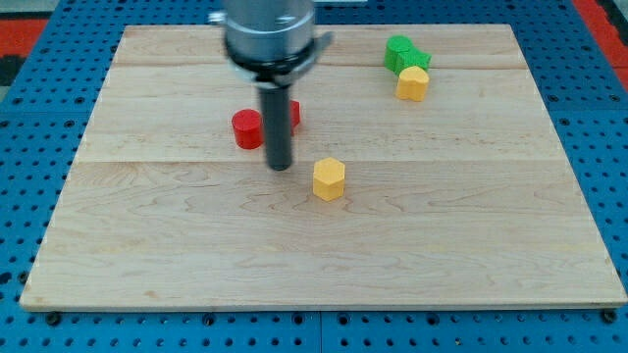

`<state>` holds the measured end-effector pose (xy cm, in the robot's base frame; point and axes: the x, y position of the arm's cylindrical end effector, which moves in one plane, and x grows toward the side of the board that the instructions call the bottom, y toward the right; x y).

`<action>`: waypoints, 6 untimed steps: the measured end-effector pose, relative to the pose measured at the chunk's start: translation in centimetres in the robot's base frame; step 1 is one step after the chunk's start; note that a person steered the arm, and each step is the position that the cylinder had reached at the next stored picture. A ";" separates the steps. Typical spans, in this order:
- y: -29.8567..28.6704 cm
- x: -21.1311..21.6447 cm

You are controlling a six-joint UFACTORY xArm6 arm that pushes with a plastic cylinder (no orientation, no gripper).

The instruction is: Move the yellow hexagon vertically below the yellow heart

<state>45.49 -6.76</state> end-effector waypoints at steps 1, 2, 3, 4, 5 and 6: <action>-0.5 2.8; 6.4 2.5; 12.5 0.1; 12.6 0.9; 13.2 3.7; 15.4 2.8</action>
